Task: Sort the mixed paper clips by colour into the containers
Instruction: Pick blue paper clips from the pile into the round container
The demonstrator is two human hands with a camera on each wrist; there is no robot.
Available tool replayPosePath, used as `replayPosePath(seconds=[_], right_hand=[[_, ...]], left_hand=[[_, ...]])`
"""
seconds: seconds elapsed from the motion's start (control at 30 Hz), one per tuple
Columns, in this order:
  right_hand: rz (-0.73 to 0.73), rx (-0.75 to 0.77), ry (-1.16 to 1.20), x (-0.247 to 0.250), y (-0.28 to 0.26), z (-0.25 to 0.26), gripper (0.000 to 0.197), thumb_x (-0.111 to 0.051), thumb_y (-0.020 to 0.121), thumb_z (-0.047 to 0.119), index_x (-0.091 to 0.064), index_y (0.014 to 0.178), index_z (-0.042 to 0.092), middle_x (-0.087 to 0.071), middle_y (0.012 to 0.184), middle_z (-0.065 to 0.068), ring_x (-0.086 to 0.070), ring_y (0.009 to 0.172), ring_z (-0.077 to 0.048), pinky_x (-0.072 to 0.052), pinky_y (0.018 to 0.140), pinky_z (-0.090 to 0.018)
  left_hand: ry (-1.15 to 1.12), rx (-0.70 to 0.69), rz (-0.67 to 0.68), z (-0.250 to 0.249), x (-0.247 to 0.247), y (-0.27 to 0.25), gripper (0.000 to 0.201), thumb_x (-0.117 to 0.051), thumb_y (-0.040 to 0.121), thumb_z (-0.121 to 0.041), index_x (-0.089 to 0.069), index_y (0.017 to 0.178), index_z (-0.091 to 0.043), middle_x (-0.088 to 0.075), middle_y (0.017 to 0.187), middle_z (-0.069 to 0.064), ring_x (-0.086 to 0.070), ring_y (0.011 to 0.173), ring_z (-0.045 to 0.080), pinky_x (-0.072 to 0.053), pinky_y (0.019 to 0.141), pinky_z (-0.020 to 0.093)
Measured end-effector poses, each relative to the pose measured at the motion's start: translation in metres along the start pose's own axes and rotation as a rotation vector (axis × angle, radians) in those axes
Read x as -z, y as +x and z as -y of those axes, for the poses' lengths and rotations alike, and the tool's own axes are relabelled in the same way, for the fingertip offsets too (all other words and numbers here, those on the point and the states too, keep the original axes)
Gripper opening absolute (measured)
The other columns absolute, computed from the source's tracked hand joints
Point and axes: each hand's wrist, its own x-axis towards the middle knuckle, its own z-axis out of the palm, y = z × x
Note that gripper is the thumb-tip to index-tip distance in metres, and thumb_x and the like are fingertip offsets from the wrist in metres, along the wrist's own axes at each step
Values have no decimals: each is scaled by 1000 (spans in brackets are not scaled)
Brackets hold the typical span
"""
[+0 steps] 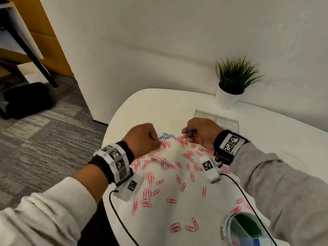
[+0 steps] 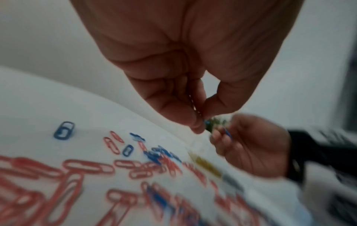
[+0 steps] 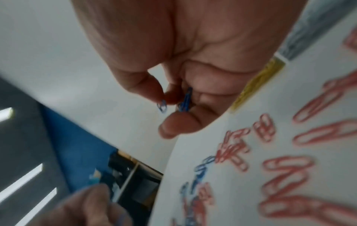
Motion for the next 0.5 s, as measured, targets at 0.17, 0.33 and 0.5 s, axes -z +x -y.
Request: replayPosePath(seconds=[0.17, 0.33, 0.5], right_hand=[[19, -75, -92, -25, 20, 2, 20, -43, 91, 0, -61, 96, 6, -53, 73, -7, -46, 56, -16, -37, 49, -25], [23, 240, -1366, -46, 48, -2, 22, -65, 91, 33, -63, 107, 18, -56, 101, 4, -55, 98, -17, -39, 78, -26], [73, 333, -1533, -54, 58, -7, 14, -59, 94, 24, -65, 105, 16, -64, 108, -4, -59, 102, -24, -41, 76, -29]], left_hand=[[-816, 404, -12, 18, 29, 33, 29, -39, 89, 6, -64, 100, -5, -57, 70, 8, -56, 54, 18, -53, 54, 29], [-909, 411, 52, 20, 29, 60, 20, -45, 88, 5, -60, 85, -7, -55, 77, 9, -54, 58, 19, -53, 56, 29], [168, 129, 137, 23, 12, 82, 21, -69, 89, -30, -68, 107, -19, -58, 95, -4, -54, 85, 14, -47, 78, 26]])
